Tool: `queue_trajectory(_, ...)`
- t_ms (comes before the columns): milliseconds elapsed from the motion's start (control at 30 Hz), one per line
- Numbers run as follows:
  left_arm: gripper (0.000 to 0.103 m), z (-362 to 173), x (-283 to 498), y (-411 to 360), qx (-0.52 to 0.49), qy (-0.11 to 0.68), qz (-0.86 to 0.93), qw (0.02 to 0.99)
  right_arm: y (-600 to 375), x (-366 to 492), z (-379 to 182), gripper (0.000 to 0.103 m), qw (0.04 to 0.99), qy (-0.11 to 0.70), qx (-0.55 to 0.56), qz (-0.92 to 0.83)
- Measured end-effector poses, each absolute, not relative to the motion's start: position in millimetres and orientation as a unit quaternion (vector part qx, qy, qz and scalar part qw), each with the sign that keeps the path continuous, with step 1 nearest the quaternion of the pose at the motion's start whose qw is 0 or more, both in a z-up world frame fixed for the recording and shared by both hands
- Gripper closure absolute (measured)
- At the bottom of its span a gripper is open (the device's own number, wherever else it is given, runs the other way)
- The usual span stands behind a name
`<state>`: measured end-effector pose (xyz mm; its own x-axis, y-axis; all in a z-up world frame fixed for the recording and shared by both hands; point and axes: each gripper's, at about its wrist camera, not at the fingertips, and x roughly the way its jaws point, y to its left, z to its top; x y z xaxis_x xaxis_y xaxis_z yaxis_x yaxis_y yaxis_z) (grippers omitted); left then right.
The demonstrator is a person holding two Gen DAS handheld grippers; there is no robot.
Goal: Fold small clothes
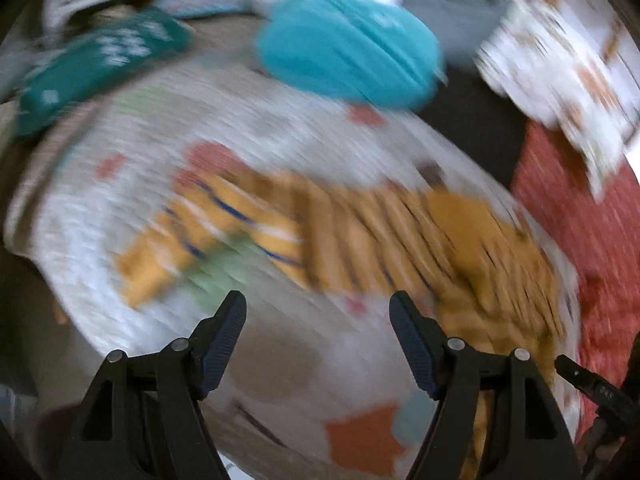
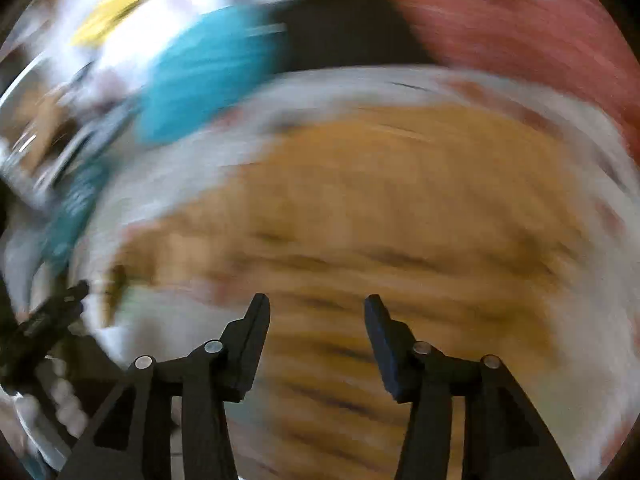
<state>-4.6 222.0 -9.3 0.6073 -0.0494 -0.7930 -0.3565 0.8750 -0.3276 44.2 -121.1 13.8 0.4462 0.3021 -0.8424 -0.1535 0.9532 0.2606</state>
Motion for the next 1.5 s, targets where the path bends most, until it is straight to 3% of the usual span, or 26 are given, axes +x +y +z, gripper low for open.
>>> queue_trajectory(133,0.03,-35,-2,161,-0.231,0.498,-0.013,0.836,-235,-17,-7,0.048,0.84,0.522,0.143,0.043)
queue_trajectory(233,0.03,-55,-10,113,-0.233,0.539,-0.08,0.805,-262,-45,-26,0.048,0.832,0.52,0.19,0.037)
queue_trajectory(533,0.03,-74,-14,19,-0.171,0.601,-0.165,0.763,-228,-60,-68,0.048,0.818,0.531,0.202,0.091)
queue_trajectory(567,0.038,-82,-10,13,-0.174,0.616,-0.163,0.751,-225,-58,-71,0.049,0.82,0.53,0.2,0.088)
queue_trajectory(600,0.051,-87,-7,11,-0.178,0.627,-0.157,0.742,-223,-57,-74,0.057,0.821,0.527,0.2,0.087)
queue_trajectory(633,0.08,-93,-4,11,-0.183,0.645,-0.142,0.728,-224,-56,-74,0.089,0.822,0.524,0.203,0.09)
queue_trajectory(667,0.09,-94,-6,14,-0.189,0.65,-0.137,0.723,-224,-55,-76,0.099,0.817,0.528,0.21,0.101)
queue_trajectory(733,0.093,-88,-4,22,-0.216,0.65,-0.14,0.715,-234,-58,-75,0.099,0.807,0.527,0.242,0.113)
queue_trajectory(1033,0.093,2,-44,69,-0.19,0.575,-0.103,0.789,-310,-120,-17,0.099,0.82,0.481,0.301,0.073)
queue_trajectory(1200,0.094,-28,-56,80,-0.113,0.604,-0.016,0.789,-328,-156,-23,0.099,0.817,0.502,0.283,0.028)
queue_trajectory(1367,0.094,-44,-61,108,-0.138,0.62,-0.001,0.772,-332,-154,-27,0.096,0.818,0.511,0.264,0.002)
queue_trajectory(1467,0.085,-39,-53,113,-0.137,0.604,-0.001,0.785,-327,-150,-14,0.092,0.836,0.499,0.23,-0.001)
queue_trajectory(1500,0.083,-36,-50,113,-0.137,0.599,-0.005,0.789,-324,-147,-9,0.087,0.843,0.491,0.22,0.002)
